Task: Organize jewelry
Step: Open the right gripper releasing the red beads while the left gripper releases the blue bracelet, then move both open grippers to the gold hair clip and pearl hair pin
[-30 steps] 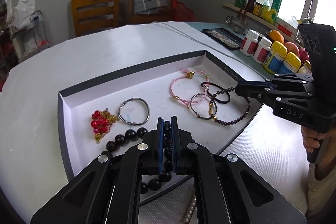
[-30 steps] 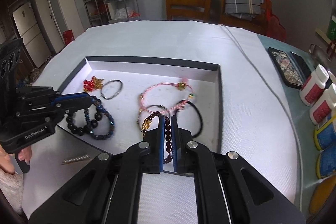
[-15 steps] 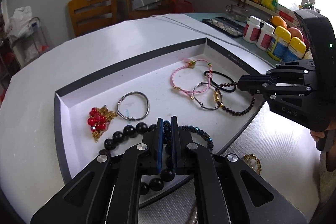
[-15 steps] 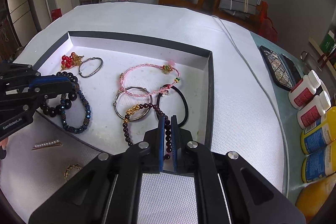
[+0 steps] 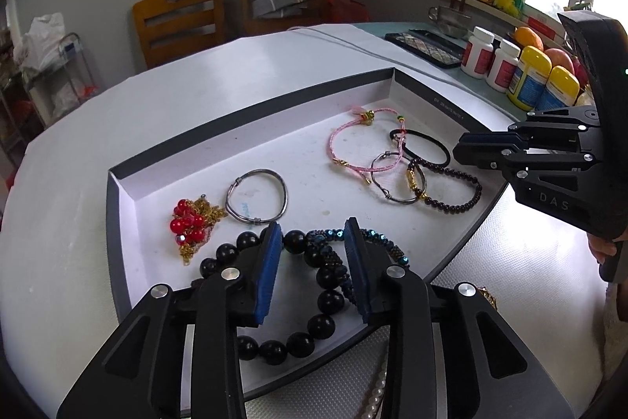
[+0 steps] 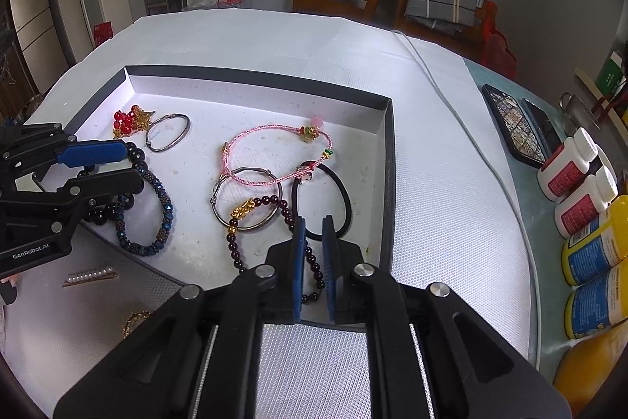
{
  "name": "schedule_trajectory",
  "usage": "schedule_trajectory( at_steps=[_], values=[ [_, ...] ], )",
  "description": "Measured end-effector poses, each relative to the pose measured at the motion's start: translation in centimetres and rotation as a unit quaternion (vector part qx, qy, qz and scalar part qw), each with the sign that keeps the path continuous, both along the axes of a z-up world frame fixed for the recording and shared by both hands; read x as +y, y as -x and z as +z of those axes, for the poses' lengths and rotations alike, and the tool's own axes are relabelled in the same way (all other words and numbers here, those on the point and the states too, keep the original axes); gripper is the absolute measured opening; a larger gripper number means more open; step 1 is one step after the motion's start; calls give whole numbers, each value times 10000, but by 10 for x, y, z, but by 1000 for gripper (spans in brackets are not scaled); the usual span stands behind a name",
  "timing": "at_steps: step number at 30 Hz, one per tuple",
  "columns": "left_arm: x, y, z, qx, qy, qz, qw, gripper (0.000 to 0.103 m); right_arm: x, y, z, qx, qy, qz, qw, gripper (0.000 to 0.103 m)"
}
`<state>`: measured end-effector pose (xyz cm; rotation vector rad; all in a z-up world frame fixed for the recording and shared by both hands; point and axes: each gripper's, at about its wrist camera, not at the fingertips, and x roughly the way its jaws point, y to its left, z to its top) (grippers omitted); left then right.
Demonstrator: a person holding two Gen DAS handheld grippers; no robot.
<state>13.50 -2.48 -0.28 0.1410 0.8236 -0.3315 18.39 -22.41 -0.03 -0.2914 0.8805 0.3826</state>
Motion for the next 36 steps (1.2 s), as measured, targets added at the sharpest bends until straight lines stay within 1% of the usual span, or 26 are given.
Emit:
schedule_trajectory(
  at_steps=[2, 4, 7, 10, 11, 13, 15, 19, 21, 25, 27, 31, 33, 35, 36],
  values=[
    [0, 0, 0, 9, 5, -3, 10000, 37, 0, 0, 1, -10, -14, 0, 10000, 21],
    [0, 0, 0, 12, -8, -9, 10000, 37, 1, 1, 1, -14, -32, 18, 10000, 21],
    [-1, 0, 0, 15, -7, -4, 10000, 38, 2, 1, 1, -8, -60, 20, 10000, 31],
    [-1, 1, 1, -10, -13, 12, 10000, 46, 2, 2, 2, -9, -100, 36, 9999, 36],
    [-2, 1, 1, -20, -10, 16, 10000, 49, 2, 3, 2, -12, -118, 36, 9999, 39],
    [-1, 1, 1, -22, 16, 13, 10000, 51, 3, 3, 3, -24, -139, 50, 9999, 44],
    [-2, 1, 2, -25, 34, 21, 10000, 55, 4, 4, 4, -34, -144, 56, 9999, 47],
    [-1, 1, 3, -30, 37, 46, 10000, 57, 5, 5, 4, -58, -133, 61, 9999, 51],
    [-1, 1, 3, -40, 36, 71, 10000, 62, 5, 5, 4, -73, -148, 57, 9998, 57],
    [0, 1, 5, -74, 21, 108, 9999, 66, 5, 5, 6, -107, -138, 46, 9998, 61],
    [0, 1, 6, -93, 12, 120, 9999, 69, 5, 5, 7, -132, -151, 47, 9998, 68],
    [0, 3, 8, -136, -9, 160, 9998, 71, 5, 9, 11, -198, -199, 92, 9996, 70],
    [0, 4, 9, -175, -106, 216, 9996, 73, 5, 11, 14, -238, -244, 106, 9994, 76],
    [-1, 6, 11, -246, -207, 271, 9991, 75, 5, 12, 18, -267, -291, 127, 9991, 78],
    [-1, 7, 13, -278, -245, 330, 9988, 78, 5, 13, 19, -280, -310, 138, 9990, 80]
  ],
)
